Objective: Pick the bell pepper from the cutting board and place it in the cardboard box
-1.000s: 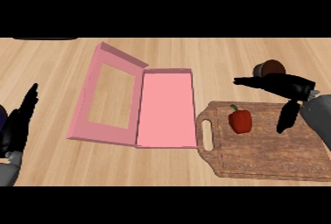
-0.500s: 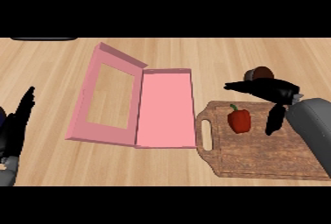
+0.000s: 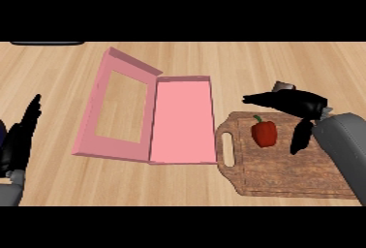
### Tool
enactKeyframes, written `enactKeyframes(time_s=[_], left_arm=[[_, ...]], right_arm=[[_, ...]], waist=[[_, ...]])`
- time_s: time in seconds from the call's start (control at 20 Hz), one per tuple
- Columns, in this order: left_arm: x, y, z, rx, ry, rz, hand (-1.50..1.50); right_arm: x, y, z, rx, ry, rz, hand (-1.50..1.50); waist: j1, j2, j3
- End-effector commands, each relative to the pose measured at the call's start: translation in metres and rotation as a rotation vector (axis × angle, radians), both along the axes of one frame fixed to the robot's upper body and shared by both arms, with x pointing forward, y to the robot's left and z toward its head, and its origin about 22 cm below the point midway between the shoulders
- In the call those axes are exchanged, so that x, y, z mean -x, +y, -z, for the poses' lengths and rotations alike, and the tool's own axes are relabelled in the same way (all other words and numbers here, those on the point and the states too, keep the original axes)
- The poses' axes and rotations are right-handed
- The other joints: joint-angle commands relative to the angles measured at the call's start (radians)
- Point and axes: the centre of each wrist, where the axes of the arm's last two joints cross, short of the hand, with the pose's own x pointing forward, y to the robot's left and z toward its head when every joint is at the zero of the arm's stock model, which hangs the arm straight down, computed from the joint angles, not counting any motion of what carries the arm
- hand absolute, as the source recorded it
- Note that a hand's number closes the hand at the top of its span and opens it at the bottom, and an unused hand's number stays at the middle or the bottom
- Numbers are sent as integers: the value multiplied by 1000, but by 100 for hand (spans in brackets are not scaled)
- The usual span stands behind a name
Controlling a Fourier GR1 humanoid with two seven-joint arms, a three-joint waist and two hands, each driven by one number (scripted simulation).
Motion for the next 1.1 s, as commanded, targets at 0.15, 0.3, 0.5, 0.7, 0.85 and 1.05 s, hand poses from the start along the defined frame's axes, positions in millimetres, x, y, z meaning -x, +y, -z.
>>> enactKeyframes(time_s=[0.15, 0.3, 0.5, 0.7, 0.85, 1.05], left_arm=[[8, -5, 12, -7, 0, 14, 0], [14, 5, 9, 4, -3, 9, 0], [3, 8, 16, -16, -4, 8, 0], [-10, 7, -5, -8, -10, 3, 0], [5, -1, 18, -17, -12, -2, 0], [-7, 8, 8, 2, -16, 1, 0]], right_arm=[[13, 23, -8, -25, 12, -47, -150], [16, 21, -11, 58, 18, -40, -150], [30, 36, 4, 133, 27, -5, -150], [28, 30, 26, 150, 39, 27, -150], [31, 26, 49, 151, 15, 51, 150], [23, 49, 36, 75, -196, 31, 150]], waist=[[-1, 0, 0], [1, 0, 0], [-5, 0, 0], [-1, 1, 0], [2, 2, 0], [0, 2, 0]])
